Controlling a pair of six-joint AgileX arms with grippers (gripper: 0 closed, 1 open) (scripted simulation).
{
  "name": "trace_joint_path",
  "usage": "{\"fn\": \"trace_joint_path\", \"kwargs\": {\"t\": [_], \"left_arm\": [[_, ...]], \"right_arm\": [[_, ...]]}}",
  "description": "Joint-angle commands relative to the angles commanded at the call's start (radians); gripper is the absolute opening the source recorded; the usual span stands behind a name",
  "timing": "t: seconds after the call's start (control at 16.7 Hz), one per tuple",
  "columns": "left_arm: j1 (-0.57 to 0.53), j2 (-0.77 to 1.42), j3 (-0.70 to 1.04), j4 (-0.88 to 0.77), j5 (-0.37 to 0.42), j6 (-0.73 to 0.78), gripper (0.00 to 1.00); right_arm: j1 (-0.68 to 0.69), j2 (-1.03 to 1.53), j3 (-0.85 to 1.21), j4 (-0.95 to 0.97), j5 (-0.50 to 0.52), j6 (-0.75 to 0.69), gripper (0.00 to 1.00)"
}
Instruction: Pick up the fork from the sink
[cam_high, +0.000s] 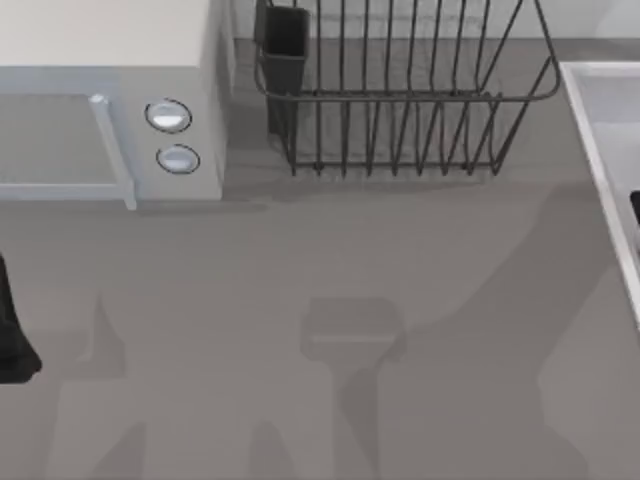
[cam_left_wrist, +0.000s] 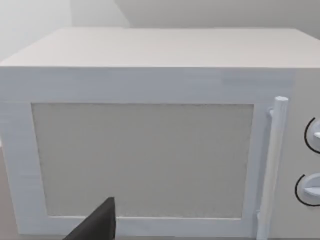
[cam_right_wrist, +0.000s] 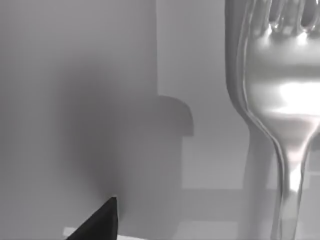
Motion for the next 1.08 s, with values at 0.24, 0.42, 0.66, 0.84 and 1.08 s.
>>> {"fn": "trace_joint_path", "kwargs": {"t": [0.24,0.42,0.66,0.84,1.08], "left_arm": [[0.000,0.000,0.000,0.000,0.000,0.000,1.00],[0.000,0.000,0.000,0.000,0.000,0.000,1.00],[0.000,0.000,0.000,0.000,0.000,0.000,1.00],[0.000,0.000,0.000,0.000,0.000,0.000,1.00],[0.000,0.000,0.000,0.000,0.000,0.000,1.00]], "right_arm": [[0.000,0.000,0.000,0.000,0.000,0.000,0.92],[0.000,0.000,0.000,0.000,0.000,0.000,0.70],[0.000,0.000,0.000,0.000,0.000,0.000,0.40],[0.000,0.000,0.000,0.000,0.000,0.000,0.17],[0.000,0.000,0.000,0.000,0.000,0.000,0.00]]}}
